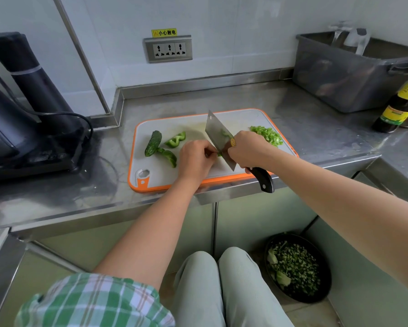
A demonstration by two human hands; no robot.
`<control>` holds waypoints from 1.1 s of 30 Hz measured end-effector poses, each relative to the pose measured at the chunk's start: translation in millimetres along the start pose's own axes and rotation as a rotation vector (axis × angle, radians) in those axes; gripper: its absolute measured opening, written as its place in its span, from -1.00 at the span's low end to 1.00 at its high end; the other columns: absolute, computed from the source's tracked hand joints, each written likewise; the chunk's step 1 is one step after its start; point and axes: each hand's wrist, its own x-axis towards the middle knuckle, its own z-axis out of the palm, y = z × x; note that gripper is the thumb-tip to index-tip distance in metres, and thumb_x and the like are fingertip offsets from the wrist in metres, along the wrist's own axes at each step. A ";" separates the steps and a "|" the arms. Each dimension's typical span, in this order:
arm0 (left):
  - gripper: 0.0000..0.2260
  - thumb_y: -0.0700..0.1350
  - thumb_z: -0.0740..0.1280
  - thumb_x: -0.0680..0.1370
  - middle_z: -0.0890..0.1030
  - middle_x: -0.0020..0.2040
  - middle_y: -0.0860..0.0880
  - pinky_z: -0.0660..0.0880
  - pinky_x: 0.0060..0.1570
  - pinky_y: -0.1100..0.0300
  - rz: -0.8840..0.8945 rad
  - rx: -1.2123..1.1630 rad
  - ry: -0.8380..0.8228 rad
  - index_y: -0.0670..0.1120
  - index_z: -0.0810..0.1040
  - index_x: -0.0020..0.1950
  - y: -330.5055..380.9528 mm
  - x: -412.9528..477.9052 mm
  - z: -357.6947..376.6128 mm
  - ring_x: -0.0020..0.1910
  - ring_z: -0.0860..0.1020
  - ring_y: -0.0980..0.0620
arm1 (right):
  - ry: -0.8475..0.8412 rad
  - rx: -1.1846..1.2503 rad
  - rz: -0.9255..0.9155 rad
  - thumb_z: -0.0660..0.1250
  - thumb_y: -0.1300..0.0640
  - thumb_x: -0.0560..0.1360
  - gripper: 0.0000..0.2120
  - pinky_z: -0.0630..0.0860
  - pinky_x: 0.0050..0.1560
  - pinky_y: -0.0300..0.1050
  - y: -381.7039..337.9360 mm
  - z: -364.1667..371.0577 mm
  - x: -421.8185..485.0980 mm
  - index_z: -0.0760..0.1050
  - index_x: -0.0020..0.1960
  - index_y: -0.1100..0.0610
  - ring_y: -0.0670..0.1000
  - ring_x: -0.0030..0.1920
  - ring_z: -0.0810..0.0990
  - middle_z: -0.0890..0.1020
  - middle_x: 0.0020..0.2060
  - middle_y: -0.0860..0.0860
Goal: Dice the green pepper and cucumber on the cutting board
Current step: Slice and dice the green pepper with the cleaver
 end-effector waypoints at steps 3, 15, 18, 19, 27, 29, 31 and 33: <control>-0.91 -0.25 0.42 0.37 0.68 -0.27 -0.03 0.51 -0.19 0.07 -0.001 0.009 -0.007 -0.09 0.69 -0.21 -0.6 0.3 0.4 -0.25 0.60 -0.07 | 0.034 -0.004 -0.010 0.16 0.30 0.40 -0.89 0.47 -0.34 -0.14 -1.7 7.0 3.9 0.32 -0.29 0.19 0.12 -0.40 0.52 0.51 -0.41 0.11; -0.94 -0.25 0.43 0.39 0.68 -0.27 -0.03 0.42 -0.23 0.24 -0.007 0.012 0.031 -0.12 0.69 -0.22 1.2 -0.2 0.5 -0.27 0.60 0.00 | 0.031 0.062 -0.012 0.15 0.30 0.45 -0.90 0.47 -0.47 -0.19 1.9 -6.6 -1.4 0.37 -0.24 0.26 0.12 -0.54 0.53 0.54 -0.42 0.16; -0.94 -0.25 0.43 0.38 0.68 -0.28 -0.04 0.50 -0.21 0.13 -0.006 0.009 0.027 -0.12 0.69 -0.23 0.3 0.0 0.3 -0.26 0.60 -0.06 | 0.026 0.004 -0.009 0.15 0.30 0.40 -0.91 0.52 -0.34 -0.11 -0.5 0.5 1.6 0.35 -0.28 0.23 0.14 -0.45 0.56 0.53 -0.43 0.14; -0.94 -0.25 0.43 0.38 0.68 -0.27 -0.04 0.50 -0.21 0.12 -0.003 0.011 0.024 -0.12 0.69 -0.23 0.4 -0.2 0.2 -0.26 0.60 -0.06 | 0.027 -0.007 -0.007 0.16 0.30 0.40 -0.91 0.53 -0.30 -0.09 -0.7 3.4 2.7 0.34 -0.29 0.21 0.15 -0.41 0.57 0.53 -0.41 0.14; -0.89 -0.26 0.42 0.36 0.69 -0.27 -0.04 0.52 -0.20 0.13 -0.008 0.013 0.006 -0.10 0.70 -0.20 0.4 -1.2 0.5 -0.25 0.60 -0.06 | 0.079 0.051 0.011 0.16 0.27 0.46 -0.89 0.47 -0.42 -0.17 5.2 8.0 7.8 0.37 -0.24 0.23 0.12 -0.50 0.55 0.53 -0.46 0.11; -0.90 -0.26 0.41 0.35 0.68 -0.28 -0.04 0.51 -0.19 0.14 -0.019 0.018 0.011 -0.10 0.70 -0.22 1.9 -1.1 0.6 -0.25 0.60 -0.06 | 0.077 0.070 0.001 0.15 0.27 0.47 -0.89 0.45 -0.47 -0.19 5.2 2.7 5.2 0.37 -0.22 0.25 0.11 -0.53 0.55 0.52 -0.44 0.13; -0.90 -0.26 0.41 0.37 0.68 -0.28 -0.05 0.52 -0.18 0.12 -0.033 0.023 0.003 -0.11 0.69 -0.22 2.9 -0.3 1.0 -0.25 0.60 -0.06 | 0.065 0.070 -0.016 0.15 0.27 0.46 -0.89 0.43 -0.49 -0.21 3.1 -2.2 1.8 0.37 -0.24 0.25 0.10 -0.56 0.53 0.52 -0.45 0.14; -0.91 -0.26 0.40 0.38 0.68 -0.28 -0.05 0.52 -0.17 0.08 -0.037 0.034 0.000 -0.11 0.69 -0.23 3.6 -0.3 0.9 -0.24 0.60 -0.08 | 0.045 0.035 -0.021 0.16 0.29 0.42 -0.91 0.47 -0.46 -0.18 0.0 -3.6 -0.3 0.37 -0.26 0.25 0.10 -0.55 0.53 0.52 -0.46 0.13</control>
